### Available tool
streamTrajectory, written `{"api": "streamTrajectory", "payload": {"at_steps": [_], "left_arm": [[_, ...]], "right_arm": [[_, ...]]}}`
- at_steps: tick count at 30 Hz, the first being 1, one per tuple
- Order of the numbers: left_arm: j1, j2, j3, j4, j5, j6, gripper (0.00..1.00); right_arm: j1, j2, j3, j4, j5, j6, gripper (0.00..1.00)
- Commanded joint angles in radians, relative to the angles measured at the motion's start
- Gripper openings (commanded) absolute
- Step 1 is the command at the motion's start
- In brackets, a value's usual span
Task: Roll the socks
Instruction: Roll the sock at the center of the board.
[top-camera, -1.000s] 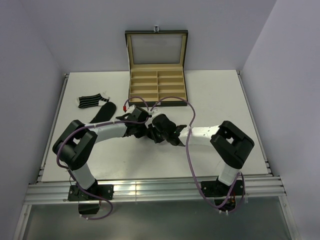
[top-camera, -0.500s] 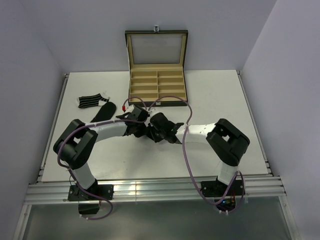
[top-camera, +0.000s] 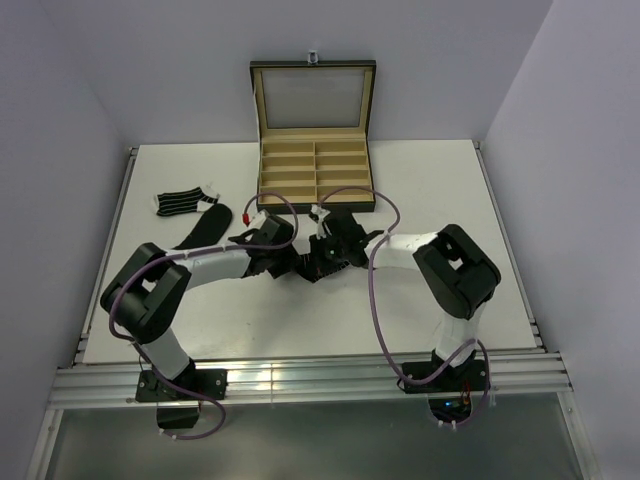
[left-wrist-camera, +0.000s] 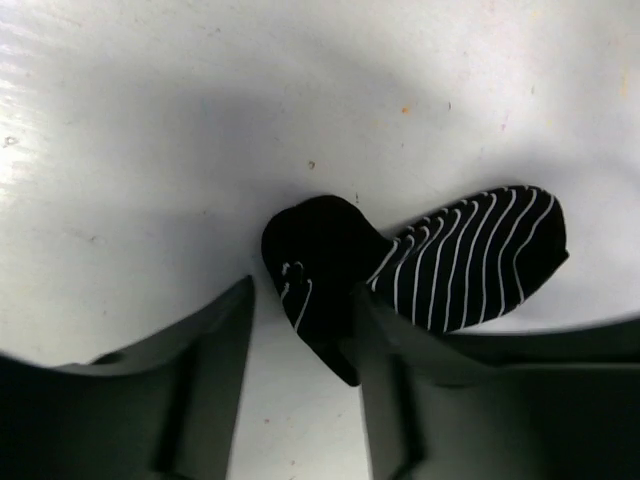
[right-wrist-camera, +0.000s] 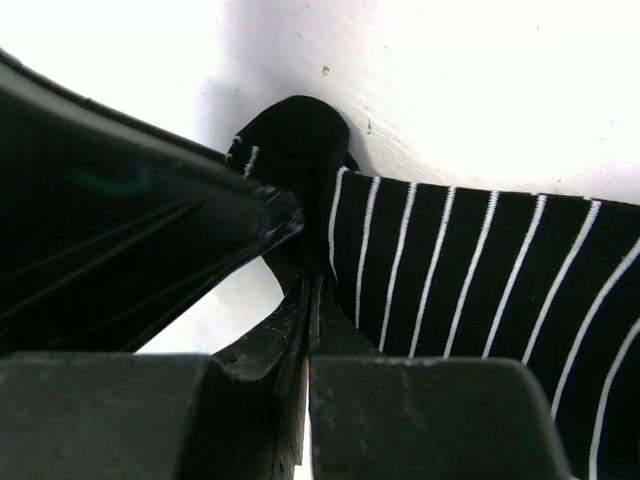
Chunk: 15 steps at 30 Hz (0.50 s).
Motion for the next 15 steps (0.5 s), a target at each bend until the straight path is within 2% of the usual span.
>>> {"api": "streamTrajectory", "payload": {"at_steps": [1,2,7,15], "left_arm": [[-0.005,-0.054,-0.049,0.030,-0.019,-0.012,0.53],[-0.002,-0.061,-0.066,0.043,-0.017,-0.014,0.59],[-0.002,-0.084,-0.105,0.108,0.001,0.002,0.61],[-0.002,-0.074,-0.120,0.132,0.012,0.020,0.52]], "right_arm": [[-0.059,0.069,-0.028,-0.069,-0.122,0.032,0.00],[-0.068,0.086,-0.028,-0.066,-0.160,0.038,0.00],[-0.126,0.135,-0.034,-0.040,-0.271,0.075,0.00],[-0.180,0.193,-0.036,0.004,-0.360,0.127,0.00]]}}
